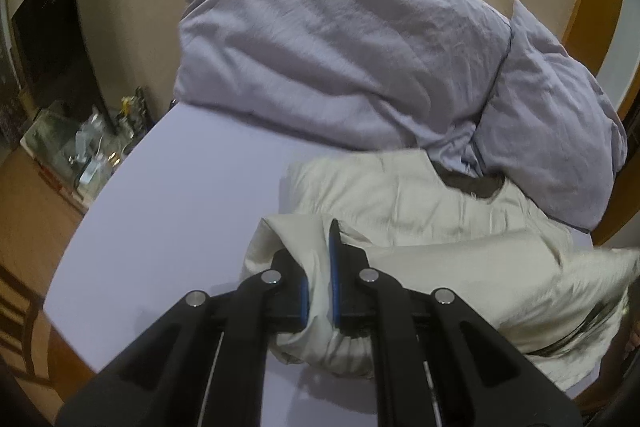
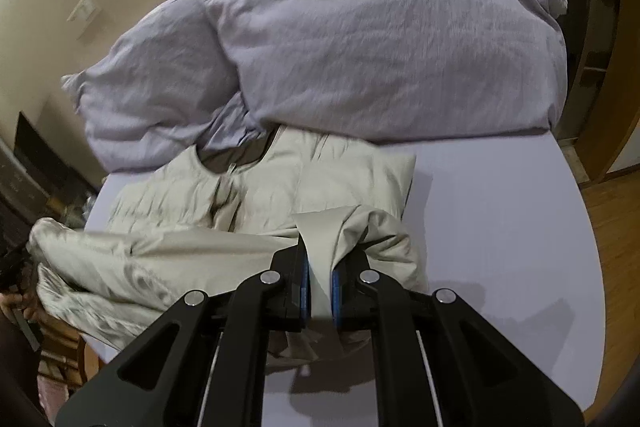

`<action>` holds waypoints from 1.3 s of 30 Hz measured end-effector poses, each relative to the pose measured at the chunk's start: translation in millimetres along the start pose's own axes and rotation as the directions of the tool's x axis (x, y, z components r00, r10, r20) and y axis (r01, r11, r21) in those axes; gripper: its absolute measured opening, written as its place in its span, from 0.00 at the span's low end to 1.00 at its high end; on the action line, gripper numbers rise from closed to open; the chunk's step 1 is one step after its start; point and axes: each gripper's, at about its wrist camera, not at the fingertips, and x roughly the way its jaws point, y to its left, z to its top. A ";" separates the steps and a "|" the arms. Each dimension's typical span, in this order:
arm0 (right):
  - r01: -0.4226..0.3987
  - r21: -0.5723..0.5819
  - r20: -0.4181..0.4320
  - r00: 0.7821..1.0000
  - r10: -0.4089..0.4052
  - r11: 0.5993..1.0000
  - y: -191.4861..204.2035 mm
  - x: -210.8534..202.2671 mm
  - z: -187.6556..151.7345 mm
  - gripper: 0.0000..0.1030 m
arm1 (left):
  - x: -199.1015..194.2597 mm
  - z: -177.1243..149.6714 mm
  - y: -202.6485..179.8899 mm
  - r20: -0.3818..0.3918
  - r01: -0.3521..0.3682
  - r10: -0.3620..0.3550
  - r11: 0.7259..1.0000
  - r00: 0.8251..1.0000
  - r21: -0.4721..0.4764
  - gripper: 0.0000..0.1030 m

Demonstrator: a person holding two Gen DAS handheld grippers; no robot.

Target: Fold large clothes

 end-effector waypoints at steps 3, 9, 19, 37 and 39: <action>0.021 0.023 -0.002 1.000 -0.021 1.000 -0.4 18.0 16.1 0.09 | 22.5 20.3 -7.3 -0.005 0.004 -0.004 1.000 1.000 0.015 0.08; 0.061 0.089 -0.023 0.998 -0.059 0.994 -11.1 59.6 45.7 0.09 | 74.6 58.0 -21.0 -0.032 0.015 -0.014 0.999 0.999 0.038 0.08; 0.130 0.252 -0.094 0.989 -0.110 0.959 -41.6 119.8 70.7 0.10 | 154.8 98.2 -44.7 -0.096 0.005 0.001 0.998 0.995 0.065 0.08; 0.111 0.305 -0.019 0.994 -0.110 0.946 -49.1 76.5 93.5 0.57 | 198.9 120.5 -44.3 -0.197 0.034 -0.033 0.999 0.980 0.002 0.32; 0.108 0.264 0.005 0.994 -0.113 0.958 -37.5 62.8 94.4 0.58 | 190.7 123.7 -46.8 -0.177 0.032 -0.030 0.999 0.984 0.009 0.49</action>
